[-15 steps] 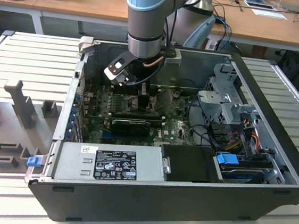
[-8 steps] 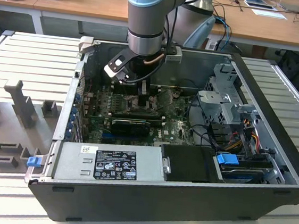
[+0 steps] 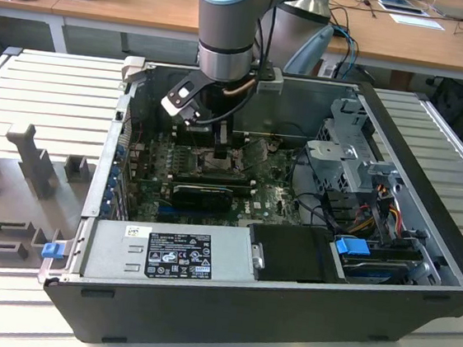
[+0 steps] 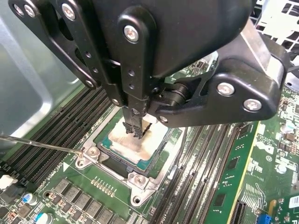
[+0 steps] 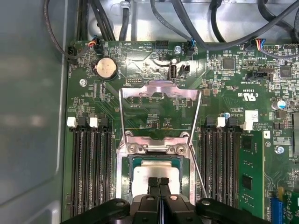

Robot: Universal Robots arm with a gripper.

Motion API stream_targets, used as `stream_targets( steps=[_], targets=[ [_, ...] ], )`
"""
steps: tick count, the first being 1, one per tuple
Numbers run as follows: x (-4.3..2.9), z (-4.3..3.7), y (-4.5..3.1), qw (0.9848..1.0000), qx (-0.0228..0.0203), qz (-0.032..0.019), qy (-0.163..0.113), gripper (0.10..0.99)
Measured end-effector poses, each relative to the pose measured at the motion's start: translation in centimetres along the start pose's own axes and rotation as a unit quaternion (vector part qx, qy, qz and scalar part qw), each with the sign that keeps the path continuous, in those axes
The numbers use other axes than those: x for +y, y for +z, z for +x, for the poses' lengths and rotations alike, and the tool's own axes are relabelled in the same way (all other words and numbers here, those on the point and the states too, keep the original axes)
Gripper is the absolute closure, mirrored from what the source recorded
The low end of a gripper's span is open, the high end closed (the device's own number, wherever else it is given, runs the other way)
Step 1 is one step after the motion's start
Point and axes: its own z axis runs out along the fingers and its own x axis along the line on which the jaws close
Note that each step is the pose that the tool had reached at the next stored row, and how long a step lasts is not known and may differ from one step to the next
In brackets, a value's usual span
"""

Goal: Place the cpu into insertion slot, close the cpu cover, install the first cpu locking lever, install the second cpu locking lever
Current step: 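Close the cpu cover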

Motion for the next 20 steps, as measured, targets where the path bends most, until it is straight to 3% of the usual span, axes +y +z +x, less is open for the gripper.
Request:
stream_targets(
  steps=[5,6,7,10,13,20],
  targets=[
    [0.02,0.01,-0.18,1.0000,0.0001,-0.0001,0.000,0.980],
    [0.13,0.00,-0.18,1.0000,0.0004,0.0011,0.000,0.980],
    [0.50,-0.01,-0.15,1.0000,0.0005,0.0059,0.000,0.980],
    [0.52,0.00,-0.23,1.0000,0.0007,0.0063,0.000,0.980],
    [0.60,0.01,-1.13,1.0000,0.0009,0.0062,0.000,0.980],
    [0.62,0.01,-1.37,1.0000,0.0009,0.0062,0.000,0.980]
  ],
)
